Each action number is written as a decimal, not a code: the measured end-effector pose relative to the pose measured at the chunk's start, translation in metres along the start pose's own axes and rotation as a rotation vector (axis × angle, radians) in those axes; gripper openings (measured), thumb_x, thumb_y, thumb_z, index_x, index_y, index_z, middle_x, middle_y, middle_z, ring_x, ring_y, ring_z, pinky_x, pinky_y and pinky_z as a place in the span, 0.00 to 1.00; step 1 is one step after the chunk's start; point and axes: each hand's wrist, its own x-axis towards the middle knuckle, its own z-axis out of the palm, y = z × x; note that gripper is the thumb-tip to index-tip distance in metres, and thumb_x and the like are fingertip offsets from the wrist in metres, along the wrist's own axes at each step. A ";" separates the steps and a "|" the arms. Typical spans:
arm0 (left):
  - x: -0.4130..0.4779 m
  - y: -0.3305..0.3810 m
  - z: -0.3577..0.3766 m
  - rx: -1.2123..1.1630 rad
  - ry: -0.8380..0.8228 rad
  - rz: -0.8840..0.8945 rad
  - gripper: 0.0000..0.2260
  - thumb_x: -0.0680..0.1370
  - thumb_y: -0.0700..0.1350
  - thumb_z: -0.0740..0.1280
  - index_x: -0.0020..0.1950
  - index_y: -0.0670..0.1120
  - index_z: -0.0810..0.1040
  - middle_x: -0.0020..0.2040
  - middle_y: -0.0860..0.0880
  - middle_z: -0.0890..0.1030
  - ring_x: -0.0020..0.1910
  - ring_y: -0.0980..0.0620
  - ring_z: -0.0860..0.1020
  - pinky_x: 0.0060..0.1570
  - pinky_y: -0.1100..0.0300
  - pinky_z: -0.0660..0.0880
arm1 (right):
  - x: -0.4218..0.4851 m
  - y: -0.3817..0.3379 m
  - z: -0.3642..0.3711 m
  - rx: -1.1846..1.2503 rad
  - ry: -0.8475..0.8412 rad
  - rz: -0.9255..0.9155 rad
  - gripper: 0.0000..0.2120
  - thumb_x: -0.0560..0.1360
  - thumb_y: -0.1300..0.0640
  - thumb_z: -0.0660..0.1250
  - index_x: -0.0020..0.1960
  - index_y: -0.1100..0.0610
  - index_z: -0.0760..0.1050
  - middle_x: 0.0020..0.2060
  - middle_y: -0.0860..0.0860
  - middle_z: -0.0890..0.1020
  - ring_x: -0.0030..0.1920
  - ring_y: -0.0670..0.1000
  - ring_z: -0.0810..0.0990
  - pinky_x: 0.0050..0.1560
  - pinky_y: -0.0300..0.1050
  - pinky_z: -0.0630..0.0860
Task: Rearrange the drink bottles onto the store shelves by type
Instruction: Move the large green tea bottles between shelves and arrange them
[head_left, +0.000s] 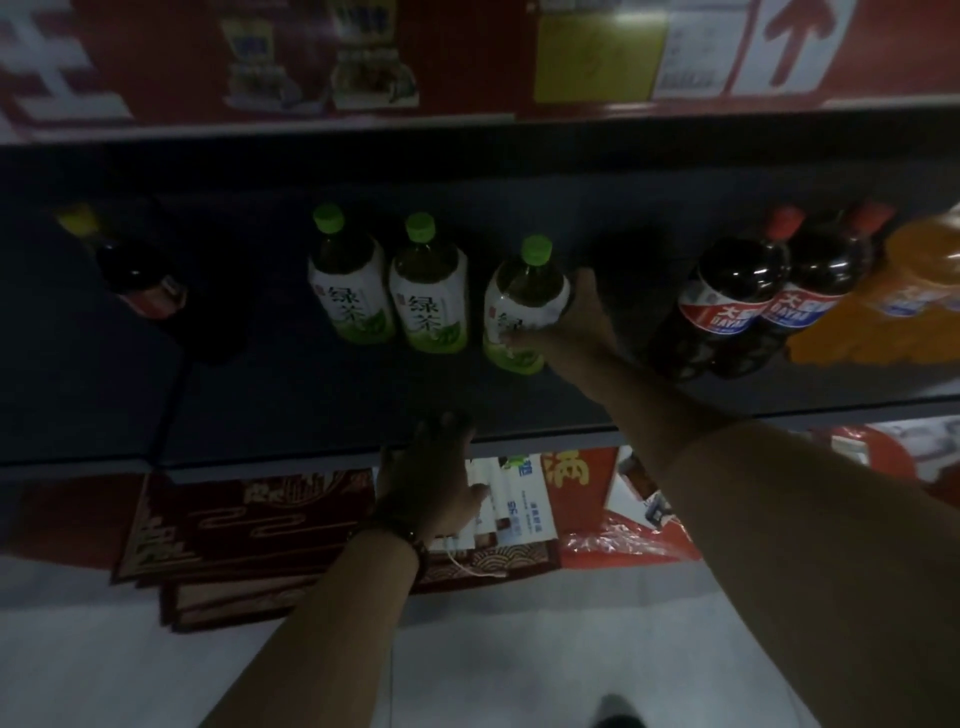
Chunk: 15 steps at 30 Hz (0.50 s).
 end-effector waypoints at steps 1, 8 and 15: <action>0.000 0.000 -0.002 -0.044 -0.030 -0.039 0.41 0.80 0.59 0.70 0.85 0.56 0.50 0.86 0.48 0.51 0.84 0.42 0.54 0.79 0.37 0.62 | -0.009 0.004 -0.002 -0.012 -0.010 -0.008 0.47 0.57 0.51 0.88 0.69 0.47 0.67 0.63 0.45 0.80 0.66 0.51 0.79 0.64 0.57 0.82; -0.061 0.010 -0.023 -0.742 0.048 -0.225 0.49 0.75 0.60 0.77 0.87 0.51 0.51 0.85 0.49 0.58 0.83 0.45 0.61 0.79 0.50 0.62 | -0.100 0.009 -0.017 0.134 -0.211 0.125 0.38 0.61 0.52 0.88 0.67 0.51 0.77 0.57 0.47 0.87 0.59 0.50 0.86 0.57 0.51 0.86; -0.168 0.051 -0.073 -1.258 0.018 -0.035 0.31 0.73 0.39 0.80 0.72 0.57 0.75 0.63 0.56 0.85 0.64 0.53 0.83 0.59 0.57 0.83 | -0.217 -0.086 -0.077 0.282 -0.343 0.223 0.19 0.67 0.60 0.84 0.55 0.51 0.84 0.49 0.45 0.90 0.50 0.45 0.90 0.49 0.44 0.86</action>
